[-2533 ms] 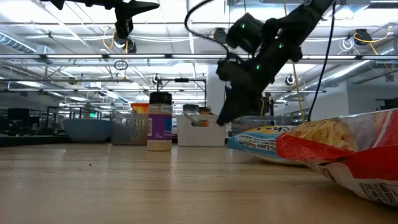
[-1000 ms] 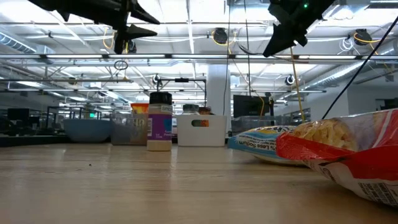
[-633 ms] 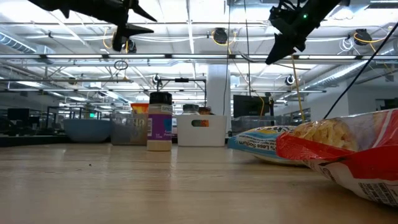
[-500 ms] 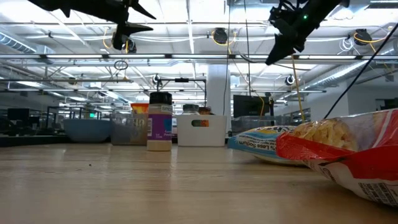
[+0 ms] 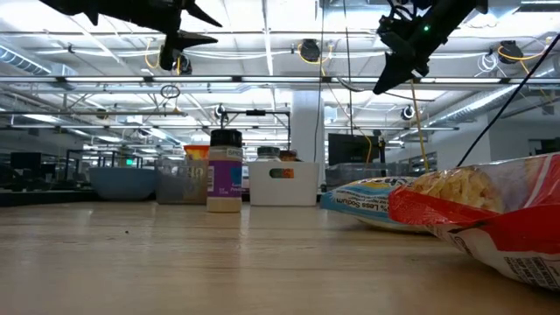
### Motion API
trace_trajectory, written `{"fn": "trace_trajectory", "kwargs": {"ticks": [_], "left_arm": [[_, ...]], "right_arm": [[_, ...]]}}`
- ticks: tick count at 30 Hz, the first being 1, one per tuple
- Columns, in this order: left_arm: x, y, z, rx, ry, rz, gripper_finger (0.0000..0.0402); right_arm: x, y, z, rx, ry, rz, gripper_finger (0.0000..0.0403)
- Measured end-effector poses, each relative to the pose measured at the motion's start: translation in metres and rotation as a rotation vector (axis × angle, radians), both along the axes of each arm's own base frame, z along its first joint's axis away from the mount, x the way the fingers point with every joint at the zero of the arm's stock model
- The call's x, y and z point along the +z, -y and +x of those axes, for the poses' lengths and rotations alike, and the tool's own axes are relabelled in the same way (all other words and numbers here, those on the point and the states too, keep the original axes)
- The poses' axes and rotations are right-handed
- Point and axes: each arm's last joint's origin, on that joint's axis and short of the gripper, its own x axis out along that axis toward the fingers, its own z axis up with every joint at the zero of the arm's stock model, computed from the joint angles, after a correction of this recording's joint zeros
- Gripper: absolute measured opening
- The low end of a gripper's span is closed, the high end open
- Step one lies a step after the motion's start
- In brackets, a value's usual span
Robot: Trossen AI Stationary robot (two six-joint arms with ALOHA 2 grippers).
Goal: Pick & Place Food Item
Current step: Put the orange spoon into the right black bin
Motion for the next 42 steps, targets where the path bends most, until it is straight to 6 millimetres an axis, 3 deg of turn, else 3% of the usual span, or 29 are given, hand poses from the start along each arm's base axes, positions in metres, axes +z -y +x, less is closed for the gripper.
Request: {"fn": "trace_trajectory", "kwargs": {"ticks": [5, 14, 24, 33, 42], "left_arm": [[-0.007, 0.001, 0.001, -0.041, -0.105, 0.038, 0.0145], [-0.01, 0.003, 0.002, -0.142, -0.184, 0.143, 0.0145], [-0.009, 0.007, 0.003, -0.266, -0.19, 0.209, 0.0145], [-0.009, 0.008, 0.003, -0.294, -0.19, 0.222, 0.0145], [-0.009, 0.009, 0.004, -0.336, -0.179, 0.212, 0.0145]], "right_arm": [[-0.008, 0.006, 0.011, -0.036, 0.014, 0.042, 0.0005], [-0.047, 0.039, 0.042, -0.141, -0.038, 0.132, 0.0004], [-0.064, 0.076, 0.045, -0.315, 0.07, 0.181, 0.0004], [-0.09, 0.088, 0.057, -0.339, 0.025, 0.215, 0.0004], [-0.094, 0.092, 0.057, -0.311, -0.02, 0.178, 0.0004]]}}
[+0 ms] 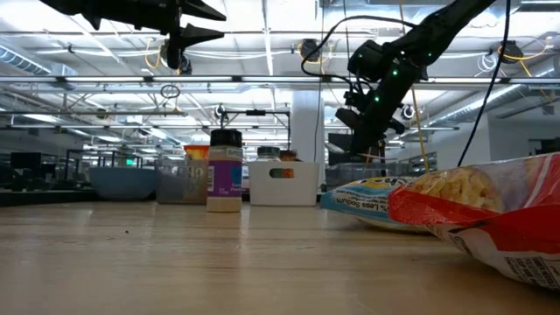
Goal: Pick & Place Food Item
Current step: Put the orange spoon into the right black bin
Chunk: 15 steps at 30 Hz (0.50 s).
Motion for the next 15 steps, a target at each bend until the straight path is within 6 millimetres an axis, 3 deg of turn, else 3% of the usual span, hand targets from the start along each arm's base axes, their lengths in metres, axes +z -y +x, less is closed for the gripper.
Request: {"fn": "trace_trajectory", "kwargs": {"ticks": [15], "left_arm": [[0.0, 0.0, 0.0, 0.002, 0.004, -0.016, 0.0145]], "right_arm": [[-0.021, -0.004, -0.006, -0.021, -0.042, 0.02, 0.0004]]}}
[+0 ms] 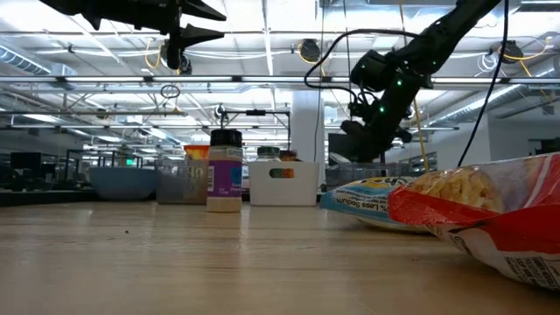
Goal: Pick & Place Food Item
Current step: Put the orange spoon into the right black bin
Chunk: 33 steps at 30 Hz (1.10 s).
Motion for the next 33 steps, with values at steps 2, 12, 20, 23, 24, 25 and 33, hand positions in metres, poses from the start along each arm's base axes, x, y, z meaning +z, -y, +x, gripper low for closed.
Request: {"fn": "trace_trajectory", "kwargs": {"ticks": [2, 12, 20, 23, 24, 25, 33], "left_arm": [[0.0, 0.0, 0.0, 0.0, 0.0, 0.0, 0.0145], [0.0, 0.0, 0.0, 0.004, 0.0, 0.001, 0.0145], [0.0, 0.0, 0.0, 0.003, 0.0, -0.001, 0.0145], [0.0, 0.0, 0.0, 0.0, 0.0, -0.002, 0.0145], [0.0, 0.0, 0.0, -0.001, 0.001, -0.005, 0.0145], [0.0, 0.0, 0.0, -0.003, 0.001, -0.006, 0.0145], [0.0, 0.0, 0.0, -0.009, 0.003, -0.019, 0.0145]], "right_arm": [[-0.004, -0.001, -0.002, -0.015, 0.007, 0.013, 0.0004], [-0.014, -0.004, -0.002, 0.01, 0.045, 0.048, 0.0004], [-0.036, -0.001, 0.004, -0.006, 0.028, 0.13, 0.0004], [-0.048, 0.001, 0.007, -0.001, 0.039, 0.181, 0.0004], [-0.051, 0.001, 0.009, -0.006, 0.044, 0.191, 0.0004], [-0.053, 0.002, 0.009, -0.012, 0.047, 0.196, 0.0004], [-0.055, 0.007, 0.013, -0.026, 0.096, 0.174, 0.0004]]}}
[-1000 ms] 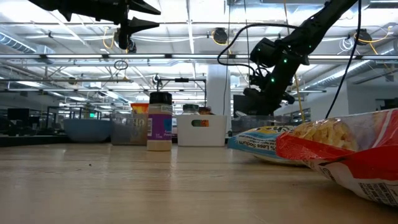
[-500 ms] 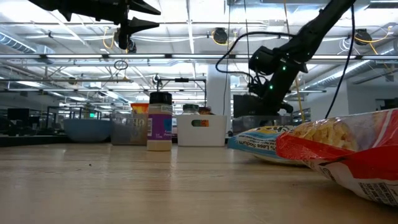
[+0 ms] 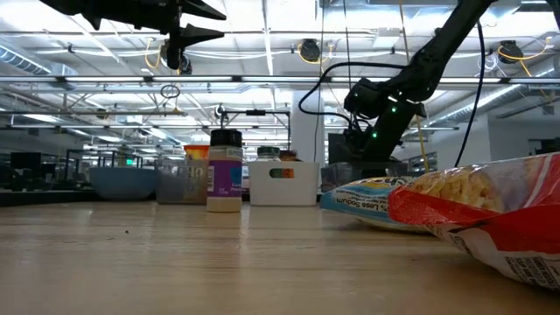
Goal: Pick & Place Food Item
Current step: Put the orange spoon into the right black bin
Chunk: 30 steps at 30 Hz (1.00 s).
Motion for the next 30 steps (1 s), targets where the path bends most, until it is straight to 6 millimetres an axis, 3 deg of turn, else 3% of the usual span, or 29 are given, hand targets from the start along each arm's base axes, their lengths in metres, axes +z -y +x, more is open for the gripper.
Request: {"fn": "trace_trajectory", "kwargs": {"ticks": [22, 30], "left_arm": [[0.0, 0.0, 0.0, -0.001, -0.004, 0.016, 0.0145], [0.0, 0.0, 0.0, -0.001, -0.003, 0.015, 0.0145]], "right_arm": [[0.0012, 0.0058, -0.0036, -0.027, 0.009, 0.003, 0.0004], [0.0014, 0.006, -0.0036, -0.03, 0.006, -0.003, 0.0035]]}}
